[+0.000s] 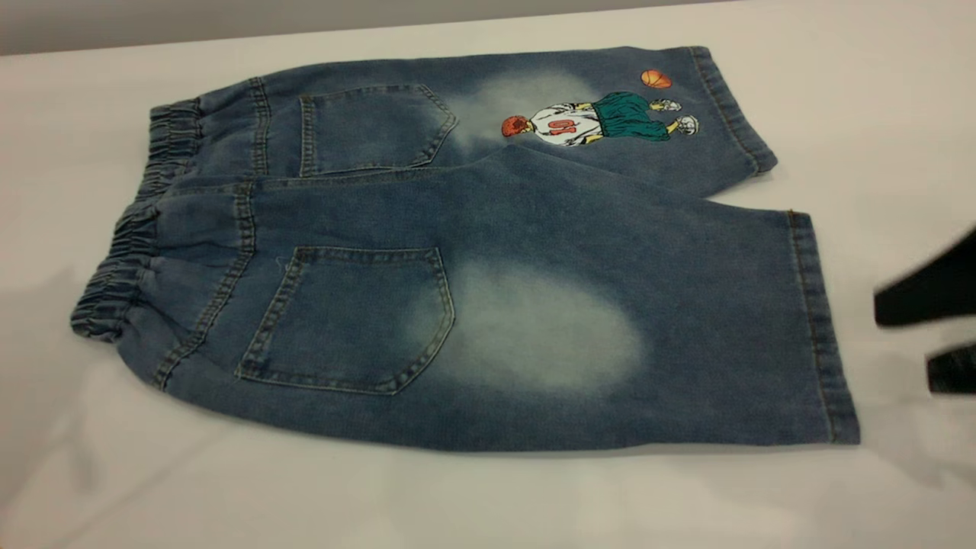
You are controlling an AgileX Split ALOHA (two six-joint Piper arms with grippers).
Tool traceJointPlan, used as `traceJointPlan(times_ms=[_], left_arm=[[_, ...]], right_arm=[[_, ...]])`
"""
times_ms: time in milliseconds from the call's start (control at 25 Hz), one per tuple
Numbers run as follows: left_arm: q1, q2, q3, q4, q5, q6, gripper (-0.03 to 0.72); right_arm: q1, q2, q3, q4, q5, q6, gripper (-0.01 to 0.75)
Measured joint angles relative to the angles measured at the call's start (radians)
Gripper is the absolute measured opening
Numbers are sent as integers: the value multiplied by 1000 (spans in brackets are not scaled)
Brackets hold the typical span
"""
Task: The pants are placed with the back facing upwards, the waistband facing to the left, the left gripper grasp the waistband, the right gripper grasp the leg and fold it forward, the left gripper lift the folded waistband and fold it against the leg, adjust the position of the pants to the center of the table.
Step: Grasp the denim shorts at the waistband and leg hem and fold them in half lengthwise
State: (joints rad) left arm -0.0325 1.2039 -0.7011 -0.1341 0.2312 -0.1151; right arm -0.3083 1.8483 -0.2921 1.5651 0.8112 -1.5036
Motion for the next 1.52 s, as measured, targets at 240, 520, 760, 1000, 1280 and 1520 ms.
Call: traceJointPlan(times_ms=[240,520,760,1000,1280,1520], left_arm=[[0,0,-1,-6,2,1,560],[0,0,-1,-6,9,1,560],[0,0,-1,-6,10,2,560],[0,0,-1,-5,10,2,560],[0,-1,-1,-5,10,3,560],[0,-1,-1,-5,10,3,560]], right_arm=[[0,27,24,31,-100,-36,435],[0,164,24,124,-7,-68,435],[0,264,21,185,29,-68,434],[0,338,-15,181,61,-67,434],[0,377,-45,179,94,-66,434],[1,390,-66,181,117,-66,434]])
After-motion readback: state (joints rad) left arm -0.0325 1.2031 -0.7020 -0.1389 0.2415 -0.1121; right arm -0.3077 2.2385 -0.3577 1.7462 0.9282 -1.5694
